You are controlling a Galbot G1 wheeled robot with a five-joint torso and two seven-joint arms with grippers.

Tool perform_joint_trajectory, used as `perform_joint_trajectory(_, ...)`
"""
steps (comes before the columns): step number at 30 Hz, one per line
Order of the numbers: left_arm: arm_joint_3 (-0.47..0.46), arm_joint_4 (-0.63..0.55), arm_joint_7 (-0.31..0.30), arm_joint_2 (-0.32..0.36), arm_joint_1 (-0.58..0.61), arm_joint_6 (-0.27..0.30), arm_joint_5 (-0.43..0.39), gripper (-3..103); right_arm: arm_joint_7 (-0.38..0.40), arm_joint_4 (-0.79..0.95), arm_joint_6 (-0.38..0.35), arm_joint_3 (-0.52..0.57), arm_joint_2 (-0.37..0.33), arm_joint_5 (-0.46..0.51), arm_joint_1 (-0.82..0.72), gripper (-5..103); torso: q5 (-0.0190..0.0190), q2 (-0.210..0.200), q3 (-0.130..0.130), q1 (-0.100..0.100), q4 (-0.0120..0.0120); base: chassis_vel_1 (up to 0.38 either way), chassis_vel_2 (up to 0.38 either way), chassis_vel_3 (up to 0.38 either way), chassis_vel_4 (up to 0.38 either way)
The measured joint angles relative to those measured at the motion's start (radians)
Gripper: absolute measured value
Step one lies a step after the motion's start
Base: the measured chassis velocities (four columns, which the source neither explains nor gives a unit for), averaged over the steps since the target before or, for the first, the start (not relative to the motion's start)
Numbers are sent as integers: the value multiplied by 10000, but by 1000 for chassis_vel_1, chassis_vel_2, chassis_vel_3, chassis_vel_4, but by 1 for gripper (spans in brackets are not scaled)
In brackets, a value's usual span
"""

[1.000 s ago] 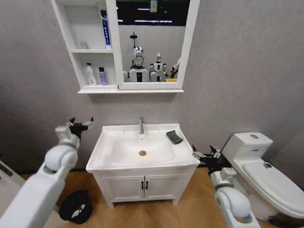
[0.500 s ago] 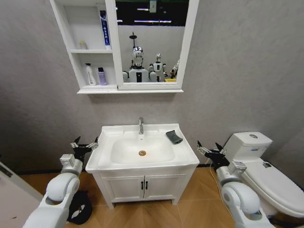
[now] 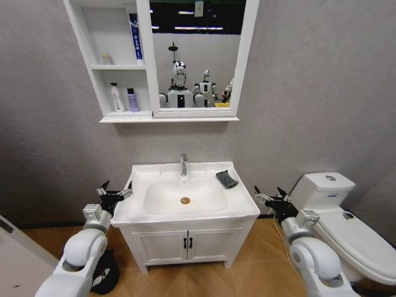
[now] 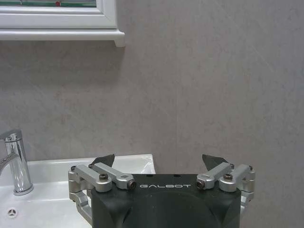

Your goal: Move facial cleanser and shampoo from washbasin to cabinet, then wipe washbasin with towel.

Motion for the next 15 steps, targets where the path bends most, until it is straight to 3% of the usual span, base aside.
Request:
perform_joint_trajectory(10,-3,-30,-115,35,-110,19,-147,100,-18,-124,125,-154,-100,-30,47,100,1,-6,4,13,-2,-144,147,164,-153)
perform_joint_trajectory(15,-35,-118,-140,14,-66,19,-178,100,298,-617,-182,-312,-1011,457,450,100,0,-5,2,8,-3,-21,32,16,-12)
